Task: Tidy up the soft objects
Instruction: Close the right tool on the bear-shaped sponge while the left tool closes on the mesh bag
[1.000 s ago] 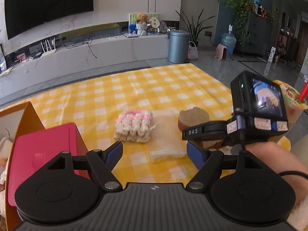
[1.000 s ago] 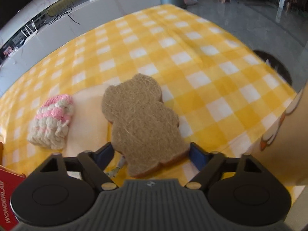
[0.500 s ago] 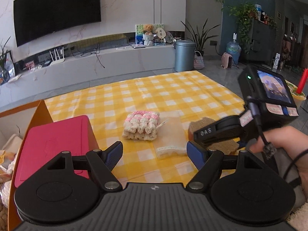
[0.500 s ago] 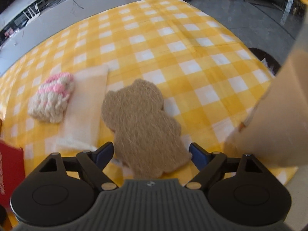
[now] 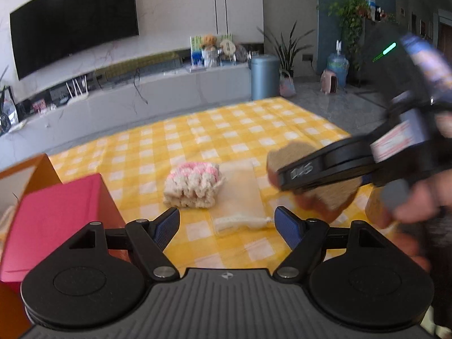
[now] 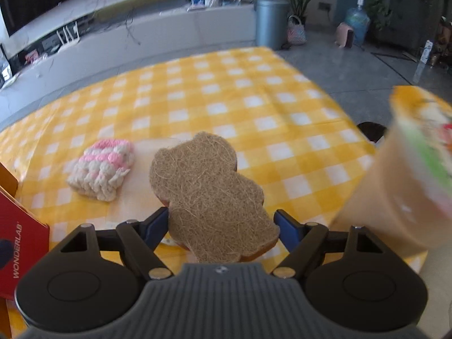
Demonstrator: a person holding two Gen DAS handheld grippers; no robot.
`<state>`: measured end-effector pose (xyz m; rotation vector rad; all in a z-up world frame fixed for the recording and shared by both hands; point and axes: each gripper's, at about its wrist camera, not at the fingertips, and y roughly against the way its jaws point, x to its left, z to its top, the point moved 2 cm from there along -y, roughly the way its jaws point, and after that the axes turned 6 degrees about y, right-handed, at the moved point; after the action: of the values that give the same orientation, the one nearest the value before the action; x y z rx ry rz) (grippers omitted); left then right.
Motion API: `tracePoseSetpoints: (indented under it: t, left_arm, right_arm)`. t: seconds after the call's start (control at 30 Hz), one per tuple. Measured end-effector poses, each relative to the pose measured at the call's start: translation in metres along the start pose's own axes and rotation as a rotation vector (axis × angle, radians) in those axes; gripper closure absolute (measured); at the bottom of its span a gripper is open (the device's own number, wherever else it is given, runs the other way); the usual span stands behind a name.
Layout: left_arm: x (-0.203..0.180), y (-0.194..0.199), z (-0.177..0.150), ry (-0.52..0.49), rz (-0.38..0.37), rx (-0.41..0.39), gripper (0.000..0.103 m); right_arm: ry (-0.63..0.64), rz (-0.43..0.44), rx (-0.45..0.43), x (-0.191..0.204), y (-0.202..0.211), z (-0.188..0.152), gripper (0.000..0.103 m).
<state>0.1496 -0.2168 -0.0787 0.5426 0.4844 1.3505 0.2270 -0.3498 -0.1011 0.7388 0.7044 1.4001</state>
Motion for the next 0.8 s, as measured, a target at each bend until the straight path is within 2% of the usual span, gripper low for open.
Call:
tracePoseSetpoints:
  t: [0.07, 0.2, 0.37, 0.47, 0.57, 0.8]
  left_arm:
    - [-0.002, -0.012, -0.001, 0.003, 0.009, 0.026, 0.013]
    - [0.000, -0.031, -0.003, 0.020, 0.029, 0.035, 0.013]
    - [0.003, -0.062, -0.003, 0.031, 0.013, 0.128, 0.013]
    - [0.002, -0.079, -0.001, 0.047, 0.006, 0.142, 0.013]
    - [-0.005, -0.095, 0.004, 0.027, -0.018, 0.149, 0.013]
    - [-0.011, -0.117, -0.006, 0.008, 0.004, 0.196, 0.009]
  right_arm:
    - [-0.017, -0.009, -0.001, -0.004, 0.004, -0.003, 0.024]
    - [0.021, -0.113, 0.001, 0.002, 0.008, -0.010, 0.024]
    - [-0.047, -0.085, -0.029, -0.008, 0.015, -0.009, 0.024]
    - [-0.040, -0.116, -0.037, -0.007, 0.020, -0.010, 0.024]
    - [-0.043, -0.096, -0.030, -0.007, 0.020, -0.011, 0.024]
    - [-0.045, -0.109, -0.015, -0.006, 0.014, -0.011, 0.024]
